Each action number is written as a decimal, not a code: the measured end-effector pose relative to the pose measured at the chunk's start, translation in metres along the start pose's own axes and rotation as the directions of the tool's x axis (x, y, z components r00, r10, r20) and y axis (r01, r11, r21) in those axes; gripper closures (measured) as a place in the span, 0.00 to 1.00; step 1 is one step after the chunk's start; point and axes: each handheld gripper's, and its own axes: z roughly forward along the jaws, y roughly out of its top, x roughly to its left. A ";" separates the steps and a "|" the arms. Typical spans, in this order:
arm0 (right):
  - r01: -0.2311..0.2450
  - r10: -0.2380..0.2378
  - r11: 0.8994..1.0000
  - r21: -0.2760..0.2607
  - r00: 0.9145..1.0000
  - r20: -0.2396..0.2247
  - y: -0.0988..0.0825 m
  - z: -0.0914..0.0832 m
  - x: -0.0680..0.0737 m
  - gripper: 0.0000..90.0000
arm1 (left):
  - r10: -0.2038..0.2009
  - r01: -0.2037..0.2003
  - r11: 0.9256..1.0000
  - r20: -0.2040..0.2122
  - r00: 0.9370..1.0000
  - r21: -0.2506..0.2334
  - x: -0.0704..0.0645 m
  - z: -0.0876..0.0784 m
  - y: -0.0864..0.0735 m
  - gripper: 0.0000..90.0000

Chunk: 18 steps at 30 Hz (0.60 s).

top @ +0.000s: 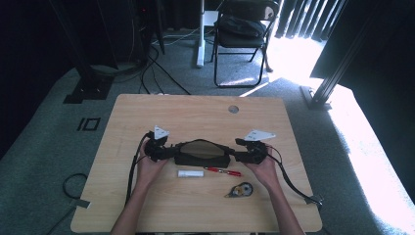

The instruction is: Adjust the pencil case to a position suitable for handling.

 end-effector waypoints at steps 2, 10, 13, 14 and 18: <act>0.011 -0.011 1.000 0.019 1.000 -0.011 0.002 0.010 0.002 0.45 | 0.003 -0.003 1.000 0.014 1.000 -0.019 -0.004 -0.002 0.002 0.33; 0.023 -0.025 0.998 0.065 1.000 0.018 -0.004 0.022 0.003 0.62 | 0.001 -0.001 0.997 -0.006 1.000 -0.074 0.003 -0.033 -0.001 0.33; 0.030 -0.033 0.997 0.065 0.999 0.042 -0.009 0.014 0.002 0.65 | -0.011 0.008 0.997 -0.041 0.999 -0.075 0.013 -0.043 -0.010 0.33; 0.028 -0.031 0.997 0.066 0.998 0.051 -0.010 0.011 0.001 0.65 | -0.017 0.013 0.997 -0.054 0.998 -0.074 0.016 -0.046 -0.013 0.33; 0.004 -0.008 0.998 0.065 0.998 0.062 -0.018 -0.002 -0.001 0.61 | -0.036 0.031 0.998 -0.092 0.995 -0.057 0.029 -0.053 -0.027 0.33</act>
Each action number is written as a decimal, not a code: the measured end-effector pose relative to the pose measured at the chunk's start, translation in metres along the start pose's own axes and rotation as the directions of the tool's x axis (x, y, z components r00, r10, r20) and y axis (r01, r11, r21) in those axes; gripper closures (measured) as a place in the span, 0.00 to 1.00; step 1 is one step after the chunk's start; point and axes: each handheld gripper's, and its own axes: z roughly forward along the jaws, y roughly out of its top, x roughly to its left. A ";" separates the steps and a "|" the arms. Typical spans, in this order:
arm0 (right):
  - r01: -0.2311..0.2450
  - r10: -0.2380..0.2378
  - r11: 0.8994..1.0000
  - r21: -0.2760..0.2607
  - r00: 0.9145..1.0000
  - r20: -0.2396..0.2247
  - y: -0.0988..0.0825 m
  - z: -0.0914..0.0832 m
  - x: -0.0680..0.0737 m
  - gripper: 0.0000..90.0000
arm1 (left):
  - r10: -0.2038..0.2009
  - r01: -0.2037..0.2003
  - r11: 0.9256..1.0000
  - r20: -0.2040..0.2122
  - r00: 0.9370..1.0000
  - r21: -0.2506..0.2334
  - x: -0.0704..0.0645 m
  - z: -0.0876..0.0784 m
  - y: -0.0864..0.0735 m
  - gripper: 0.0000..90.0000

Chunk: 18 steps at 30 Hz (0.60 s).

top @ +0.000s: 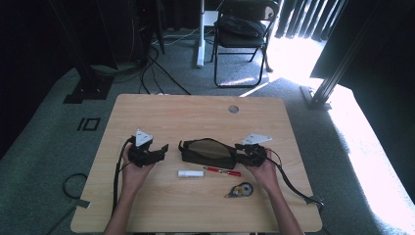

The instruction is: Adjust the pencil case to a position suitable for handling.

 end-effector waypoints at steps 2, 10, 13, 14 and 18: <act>-0.008 0.009 1.000 -0.007 1.000 0.004 -0.004 -0.006 -0.001 0.54 | -0.008 0.008 1.000 -0.021 1.000 0.018 0.005 0.001 -0.009 0.33; -0.049 0.048 0.996 -0.075 0.999 -0.016 -0.014 -0.035 -0.007 0.48 | -0.021 0.031 0.993 -0.082 0.996 0.113 0.016 0.019 -0.039 0.33; -0.044 0.043 0.997 -0.059 0.999 -0.014 -0.019 -0.040 -0.007 0.50 | -0.037 0.048 0.990 -0.082 0.996 0.133 0.018 0.022 -0.047 0.33; -0.044 0.044 0.997 -0.058 0.999 -0.002 -0.021 -0.041 -0.007 0.49 | -0.040 0.052 0.989 -0.084 0.996 0.137 0.018 0.023 -0.048 0.33; -0.055 0.054 0.998 -0.041 0.998 -0.020 -0.027 -0.046 -0.006 0.45 | -0.038 0.054 0.986 -0.099 0.994 0.158 0.019 0.025 -0.053 0.33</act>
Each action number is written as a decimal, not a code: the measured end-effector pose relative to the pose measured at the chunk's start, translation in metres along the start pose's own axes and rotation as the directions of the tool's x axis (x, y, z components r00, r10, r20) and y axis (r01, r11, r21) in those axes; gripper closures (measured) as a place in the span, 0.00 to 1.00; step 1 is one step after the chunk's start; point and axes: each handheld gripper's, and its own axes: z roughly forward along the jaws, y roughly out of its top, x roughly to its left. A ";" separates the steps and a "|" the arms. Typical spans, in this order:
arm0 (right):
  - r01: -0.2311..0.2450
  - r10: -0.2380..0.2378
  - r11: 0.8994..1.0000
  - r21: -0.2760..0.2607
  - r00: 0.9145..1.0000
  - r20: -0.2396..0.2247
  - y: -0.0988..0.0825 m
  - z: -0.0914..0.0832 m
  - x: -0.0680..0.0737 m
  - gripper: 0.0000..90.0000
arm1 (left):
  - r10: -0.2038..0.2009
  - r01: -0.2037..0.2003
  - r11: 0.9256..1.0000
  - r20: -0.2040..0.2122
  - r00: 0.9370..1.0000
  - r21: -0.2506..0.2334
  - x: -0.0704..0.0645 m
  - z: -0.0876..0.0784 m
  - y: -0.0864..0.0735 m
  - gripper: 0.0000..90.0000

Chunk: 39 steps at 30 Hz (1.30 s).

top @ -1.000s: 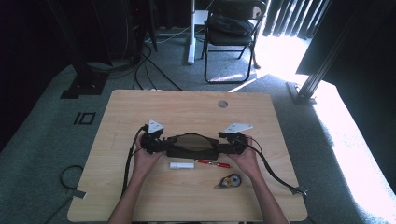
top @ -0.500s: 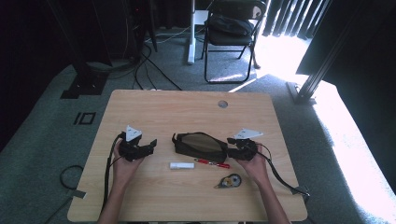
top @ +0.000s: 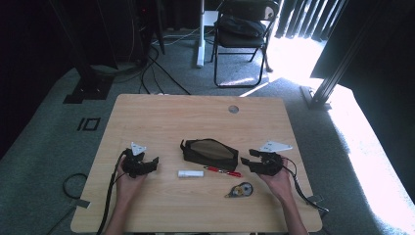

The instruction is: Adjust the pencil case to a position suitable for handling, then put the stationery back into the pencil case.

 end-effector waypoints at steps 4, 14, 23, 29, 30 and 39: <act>0.005 -0.005 1.000 -0.002 1.000 -0.007 -0.003 -0.003 0.001 0.41 | -0.001 0.001 1.000 -0.008 1.000 0.011 0.001 0.002 -0.003 0.33; 0.032 -0.031 0.999 0.025 0.999 -0.011 -0.016 -0.010 0.003 0.27 | -0.001 0.001 1.000 -0.017 1.000 0.003 0.000 0.004 -0.007 0.31; 0.048 -0.048 0.998 0.026 0.999 -0.018 -0.028 -0.020 0.009 0.25 | -0.001 0.001 1.000 -0.019 1.000 -0.006 -0.001 0.004 -0.008 0.31; 0.086 -0.085 0.996 0.034 0.996 -0.038 -0.034 -0.021 0.014 0.24 | -0.002 0.002 1.000 -0.016 1.000 -0.006 -0.001 0.004 -0.008 0.31; 0.092 -0.090 0.995 0.036 0.995 -0.044 -0.035 -0.021 0.016 0.24 | -0.002 0.002 1.000 -0.015 1.000 -0.006 -0.001 0.004 -0.008 0.31; 0.157 -0.149 0.984 0.079 0.985 -0.089 -0.047 -0.015 0.035 0.19 | -0.002 0.002 1.000 -0.013 1.000 -0.006 -0.001 0.004 -0.008 0.30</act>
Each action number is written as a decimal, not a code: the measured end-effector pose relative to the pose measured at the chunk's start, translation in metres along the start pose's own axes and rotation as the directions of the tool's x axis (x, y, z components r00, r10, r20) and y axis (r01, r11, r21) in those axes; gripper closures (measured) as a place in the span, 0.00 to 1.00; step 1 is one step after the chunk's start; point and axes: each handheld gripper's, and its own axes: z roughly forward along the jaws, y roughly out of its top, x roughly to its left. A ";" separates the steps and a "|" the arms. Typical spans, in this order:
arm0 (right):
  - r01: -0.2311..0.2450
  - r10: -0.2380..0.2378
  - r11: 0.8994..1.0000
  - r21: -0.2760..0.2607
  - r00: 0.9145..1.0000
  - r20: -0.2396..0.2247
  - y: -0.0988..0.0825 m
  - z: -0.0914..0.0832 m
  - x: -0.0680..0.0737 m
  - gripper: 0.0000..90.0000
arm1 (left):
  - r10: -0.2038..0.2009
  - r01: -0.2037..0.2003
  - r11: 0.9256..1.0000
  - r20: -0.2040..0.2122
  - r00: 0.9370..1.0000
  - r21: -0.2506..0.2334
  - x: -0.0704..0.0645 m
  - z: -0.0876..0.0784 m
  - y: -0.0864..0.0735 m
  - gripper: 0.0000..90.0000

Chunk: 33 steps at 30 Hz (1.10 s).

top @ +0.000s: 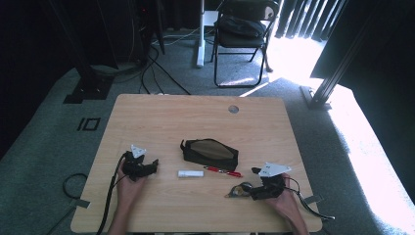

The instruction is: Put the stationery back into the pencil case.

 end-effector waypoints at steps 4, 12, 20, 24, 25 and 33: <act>0.028 -0.027 0.999 0.038 1.000 -0.013 -0.005 0.006 0.006 0.16 | 0.000 0.000 1.000 0.000 1.000 0.000 0.000 0.000 0.000 0.30; 0.055 -0.054 0.996 0.065 0.998 -0.031 -0.010 0.012 0.010 0.15 | 0.000 0.000 1.000 0.000 1.000 0.000 0.000 0.000 0.000 0.30; 0.095 -0.095 0.989 0.110 0.995 -0.008 -0.012 0.021 0.015 0.15 | 0.001 -0.001 1.000 0.001 1.000 0.001 0.000 0.000 0.000 0.30; 0.088 -0.089 0.990 0.111 0.996 0.009 -0.012 0.021 0.014 0.20 | 0.001 -0.001 1.000 0.001 1.000 0.001 0.000 0.000 0.000 0.30; 0.086 -0.088 0.990 0.107 0.996 0.009 -0.011 0.021 0.014 0.22 | 0.001 -0.001 1.000 0.001 1.000 0.001 0.000 0.000 0.000 0.30; 0.073 -0.072 0.992 0.104 0.997 -0.012 -0.016 0.017 0.015 0.27 | 0.001 -0.001 1.000 0.001 1.000 0.001 0.000 0.000 0.000 0.30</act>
